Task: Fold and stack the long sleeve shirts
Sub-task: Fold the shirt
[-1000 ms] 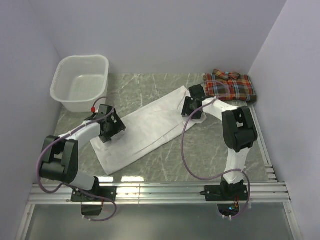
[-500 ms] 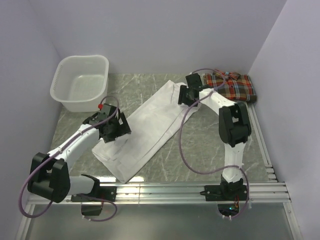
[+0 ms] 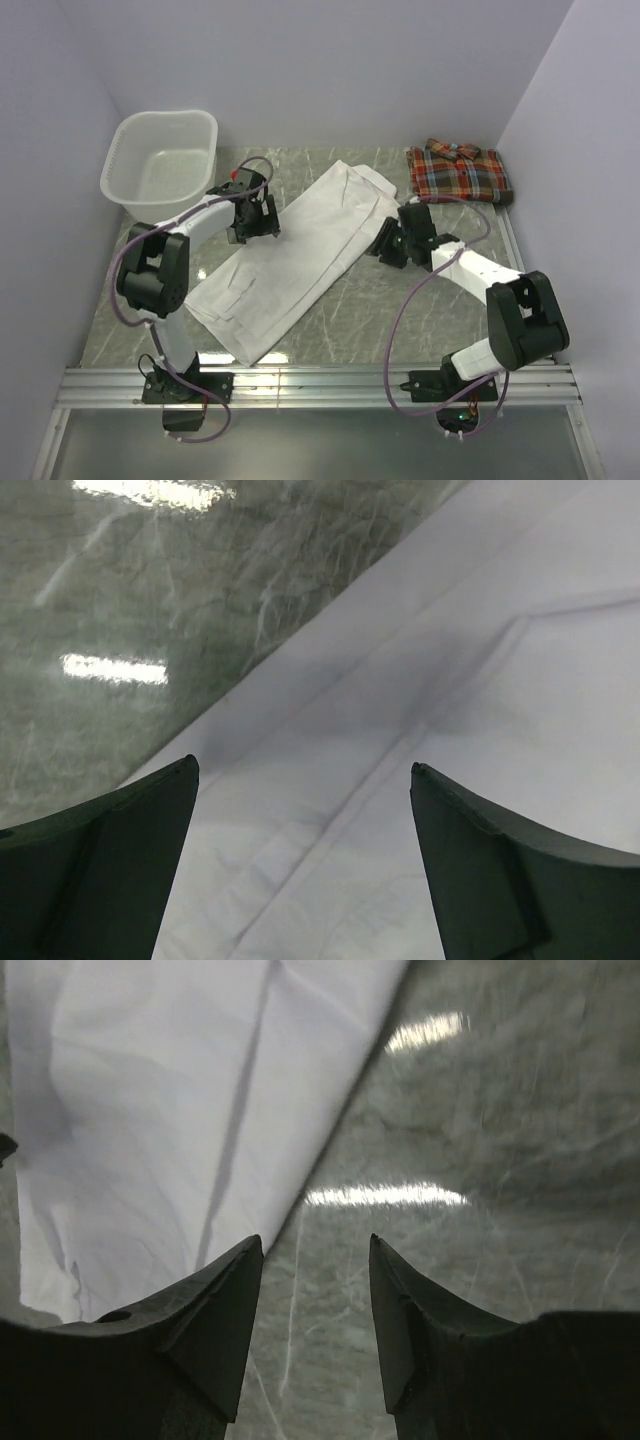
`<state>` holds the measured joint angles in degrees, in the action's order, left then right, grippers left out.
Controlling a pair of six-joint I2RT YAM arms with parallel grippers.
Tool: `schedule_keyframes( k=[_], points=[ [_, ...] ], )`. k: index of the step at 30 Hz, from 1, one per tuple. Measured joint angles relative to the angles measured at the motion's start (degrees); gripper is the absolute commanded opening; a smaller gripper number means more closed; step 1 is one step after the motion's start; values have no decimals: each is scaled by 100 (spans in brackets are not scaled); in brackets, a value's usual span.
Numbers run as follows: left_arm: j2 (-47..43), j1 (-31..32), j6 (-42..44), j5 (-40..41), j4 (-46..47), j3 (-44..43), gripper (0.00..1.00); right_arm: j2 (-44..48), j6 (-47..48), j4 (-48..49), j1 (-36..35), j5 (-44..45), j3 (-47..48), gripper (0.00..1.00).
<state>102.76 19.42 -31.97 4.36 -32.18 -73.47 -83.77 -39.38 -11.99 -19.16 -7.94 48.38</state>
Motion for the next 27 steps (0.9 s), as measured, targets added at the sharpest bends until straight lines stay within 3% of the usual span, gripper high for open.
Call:
schedule_keyframes(
  k=[8, 18, 25, 27],
  points=[
    [748, 0, 87, 72, -63, -273, 93, -39, -1110, 1102, -9, -179, -619, 56],
    [802, 0, 81, 105, -57, -271, 93, -1233, -1764, 2260, 90, -321, -632, 53],
    [802, -9, -46, 90, -15, -240, 93, -1609, -1836, 2463, 306, -380, -407, 34],
    [802, -22, -96, 63, -9, -238, 93, -1790, -1711, 2337, 398, -376, -157, 22]
  ],
)
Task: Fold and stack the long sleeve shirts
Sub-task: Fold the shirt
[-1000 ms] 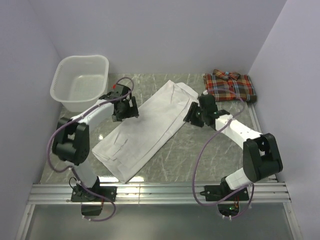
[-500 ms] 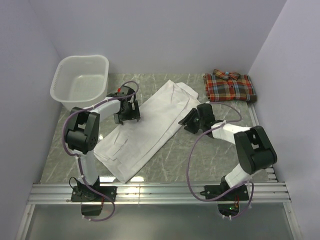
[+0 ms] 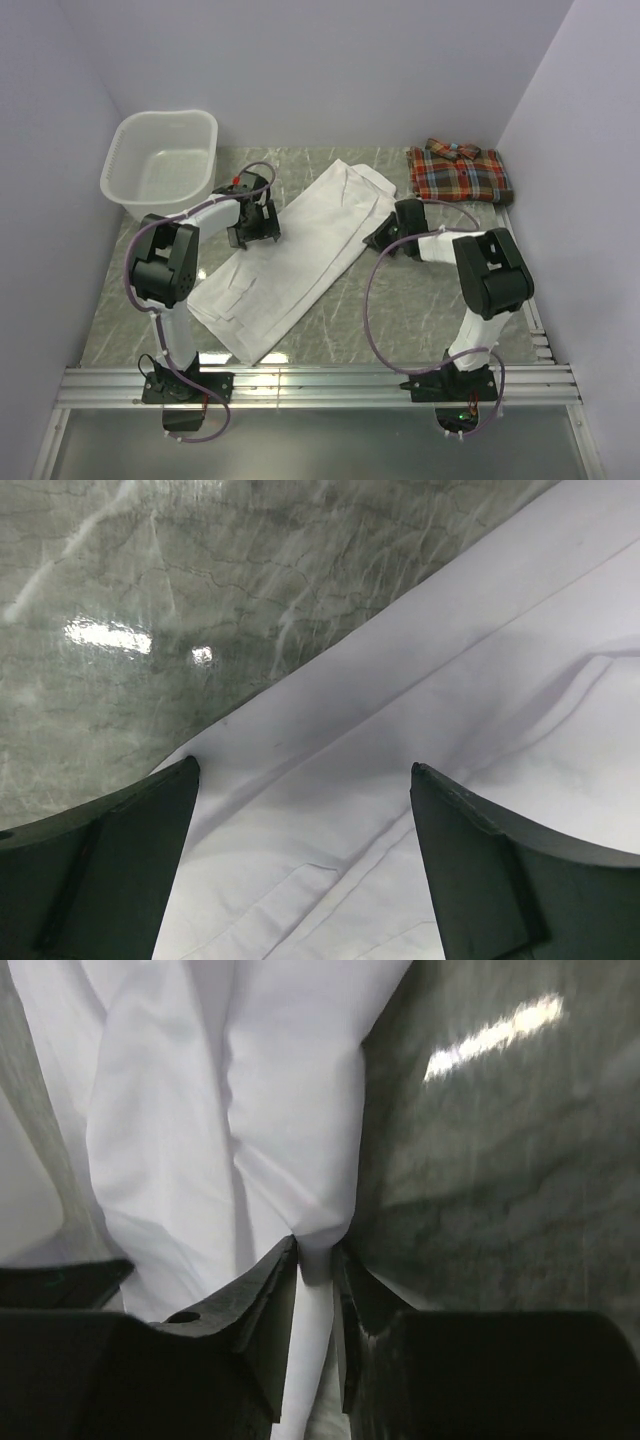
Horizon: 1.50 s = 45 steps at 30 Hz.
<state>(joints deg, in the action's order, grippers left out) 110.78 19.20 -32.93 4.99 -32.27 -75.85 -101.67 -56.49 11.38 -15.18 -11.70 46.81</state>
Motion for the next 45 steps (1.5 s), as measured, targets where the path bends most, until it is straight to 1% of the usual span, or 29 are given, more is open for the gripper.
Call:
schedule_keyframes(
  k=[1, 2, 5, 9, 15, 19, 22, 23, 25, 26, 28, 31, 33, 37, 39, 41, 42, 45],
  points=[
    [0, -7, -46, -22, 7, 0, 93, -118, 94, -138, 44, 7, 184, 17],
    [0, -13, -94, -63, 13, 0, 93, -227, 181, -260, 81, 0, 356, 10],
    [0, -26, -284, -264, 66, -2, 92, -603, 549, -599, 177, 48, 981, 1],
    [2, -31, -699, -723, 186, -17, 92, -927, 1001, -1078, 315, 96, 1720, 0],
    [72, -11, -1552, -1615, 483, -13, 93, -1797, 1773, -1882, 476, 197, 3379, 0],
    [81, 162, -2092, -1937, 664, 92, 94, -2315, 2245, -2406, 529, 269, 4343, 2],
    [-22, 367, -2428, -2103, 892, 334, 94, -2518, 2524, -2728, 560, 332, 4780, 10],
    [-90, 417, -2522, -2142, 942, 442, 95, -2533, 2599, -2811, 573, 350, 4839, 19],
    [-249, 490, -2634, -2162, 957, 662, 95, -2533, 2730, -2986, 595, 393, 4905, 32],
    [-326, 514, -2653, -2146, 922, 734, 96, -2520, 2785, -3042, 605, 420, 4924, 44],
    [-496, 533, -2649, -2028, 780, 866, 96, -2479, 2898, -3154, 614, 457, 4903, 56],
    [-844, 525, -2564, -1744, 483, 964, 96, -2081, 2953, -3279, 616, 522, 4503, 63],
    [-1165, 516, -2463, -1539, 339, 1034, 95, -1537, 2951, -3327, 616, 533, 3963, 65],
    [-2048, 535, -2177, -1215, 96, 1410, 93, -122, 2857, -3364, 616, 511, 2671, 68],
    [-2479, 588, -2026, -1150, 0, 1722, 93, 682, 2769, -3351, 616, 470, 1967, 69],
    [-2791, 678, -1912, -1165, -46, 2081, 93, 1438, 2691, -3320, 597, 398, 1255, 71],
    [-2946, 756, -1858, -1193, -114, 2330, 93, 1770, 2653, -3331, 575, 356, 918, 75],
    [-3174, 966, -1775, -1322, -208, 2946, 93, 2542, 2557, -3383, 483, 221, 37, 77]
  ],
)
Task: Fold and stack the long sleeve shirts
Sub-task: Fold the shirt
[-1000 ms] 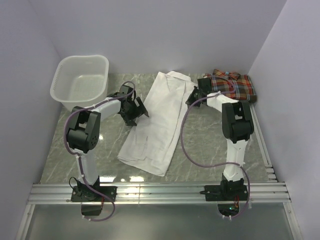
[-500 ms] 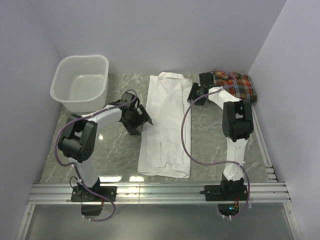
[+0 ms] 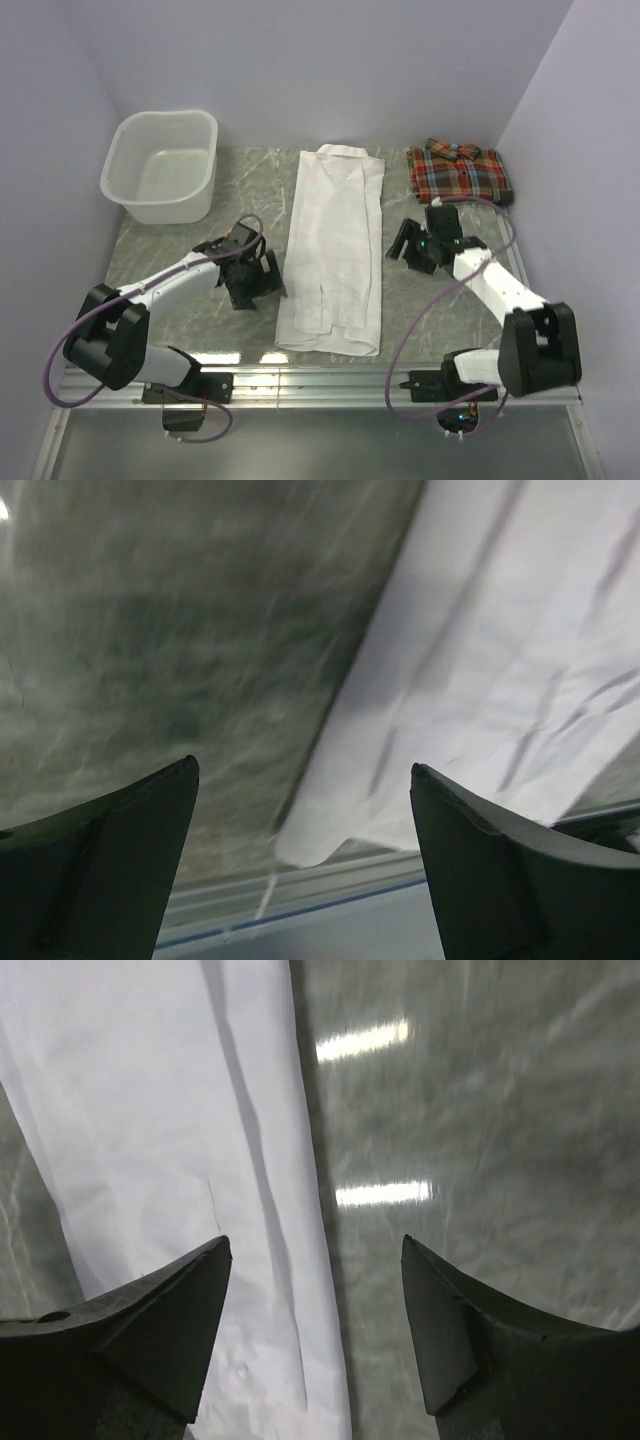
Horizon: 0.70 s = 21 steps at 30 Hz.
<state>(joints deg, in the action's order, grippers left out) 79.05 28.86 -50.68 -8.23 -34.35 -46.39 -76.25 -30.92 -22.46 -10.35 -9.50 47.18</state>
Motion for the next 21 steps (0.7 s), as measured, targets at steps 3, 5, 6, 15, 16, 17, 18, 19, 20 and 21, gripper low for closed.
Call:
schedule_keyframes(
  k=[3, 5, 6, 15, 16, 17, 18, 19, 20, 21],
  points=[
    [-197, 208, 26, -131, -114, 533, 91, 758, -208, -85, -225, -210, -925, 78],
    [-308, 323, 37, -247, -153, 741, 91, 1244, -385, -192, -424, -330, -1453, 78],
    [-358, 374, 42, -295, -170, 804, 90, 1456, -481, -227, -511, -396, -1672, 78],
    [-367, 828, -20, -570, -13, 1043, 87, 2308, -1132, -326, -992, -756, -2601, 76],
    [-334, 846, -48, -621, 22, 1040, 85, 2299, -1182, -323, -1034, -809, -2640, 75],
    [-299, 870, -92, -671, 61, 1040, 85, 2282, -1215, -293, -1060, -855, -2651, 75],
    [-264, 903, -120, -717, 96, 1040, 84, 2253, -1250, -258, -1097, -901, -2658, 72],
    [-229, 951, -153, -767, 133, 1034, 83, 2210, -1276, -219, -1141, -935, -2658, 71],
    [-199, 1008, -184, -809, 164, 1023, 82, 2153, -1311, -181, -1198, -979, -2660, 71],
    [-166, 1067, -219, -835, 199, 1014, 81, 2098, -1346, -127, -1266, -1021, -2662, 71]
  ],
)
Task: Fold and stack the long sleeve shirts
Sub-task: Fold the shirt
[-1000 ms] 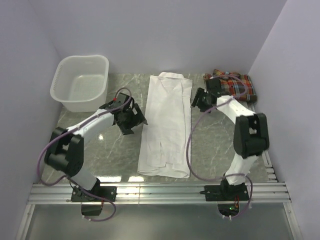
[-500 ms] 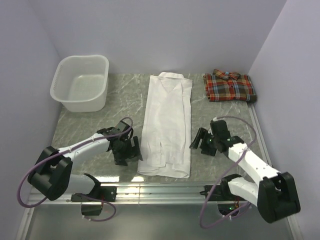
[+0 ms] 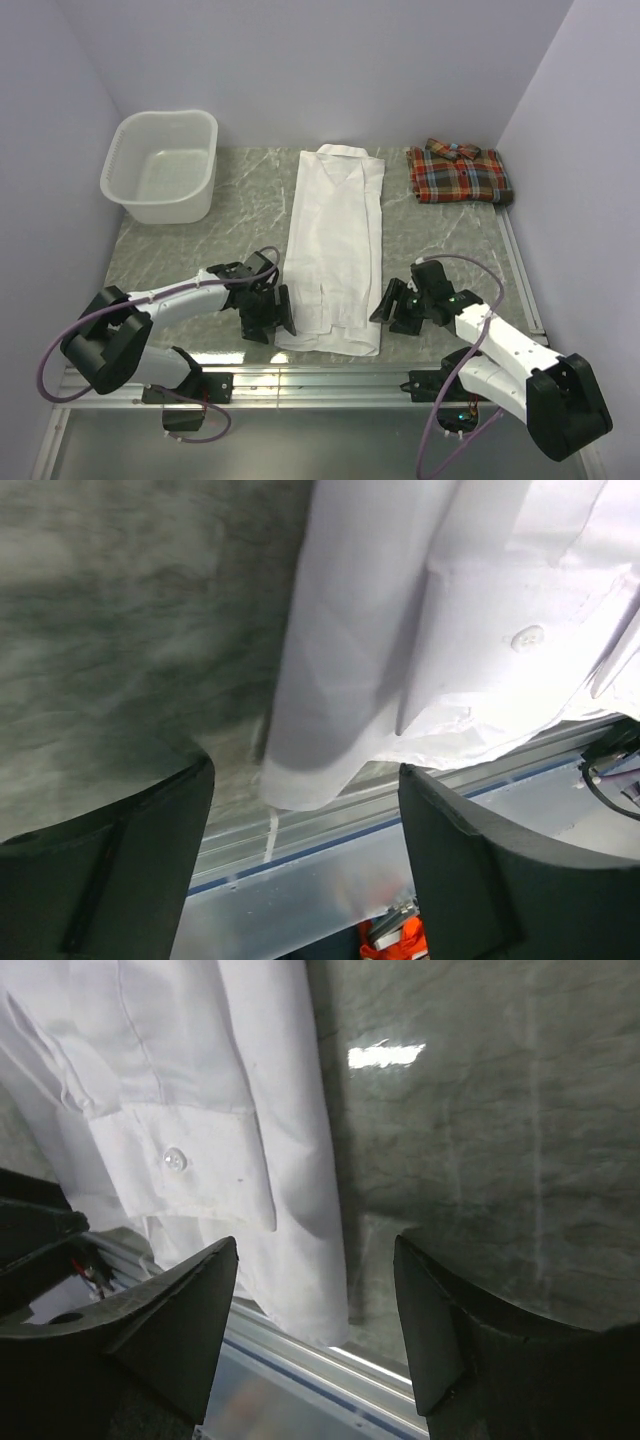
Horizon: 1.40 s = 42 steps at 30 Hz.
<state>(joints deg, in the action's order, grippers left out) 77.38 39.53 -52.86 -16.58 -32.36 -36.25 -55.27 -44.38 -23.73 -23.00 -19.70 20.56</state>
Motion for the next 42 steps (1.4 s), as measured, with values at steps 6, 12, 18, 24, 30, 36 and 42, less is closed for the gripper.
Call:
schedule_keyframes(
  k=[6, 12, 18, 24, 30, 36, 42],
  points=[
    [188, 188, -136, -160, 127, -39, 71, -273, -186, 332, -304, -332, -37, 70],
    [223, 236, -199, -186, 195, 4, 55, -544, -306, 575, -496, -531, -39, 59],
    [221, 275, -240, -118, 293, 133, 16, -664, -323, 581, -597, -498, -111, 22],
    [107, 310, -234, -83, 323, 199, 0, -575, -238, 286, -612, -385, -149, 0],
    [-315, 328, -240, -59, 166, 234, 0, -356, -74, 17, -612, -415, -149, 0],
    [-872, 339, -240, -57, -229, 201, 1, 57, 87, -472, -625, -542, -111, 0],
    [-846, 317, -249, 61, -527, -345, 0, 138, 236, -1040, -625, -433, 577, 0]
  ],
)
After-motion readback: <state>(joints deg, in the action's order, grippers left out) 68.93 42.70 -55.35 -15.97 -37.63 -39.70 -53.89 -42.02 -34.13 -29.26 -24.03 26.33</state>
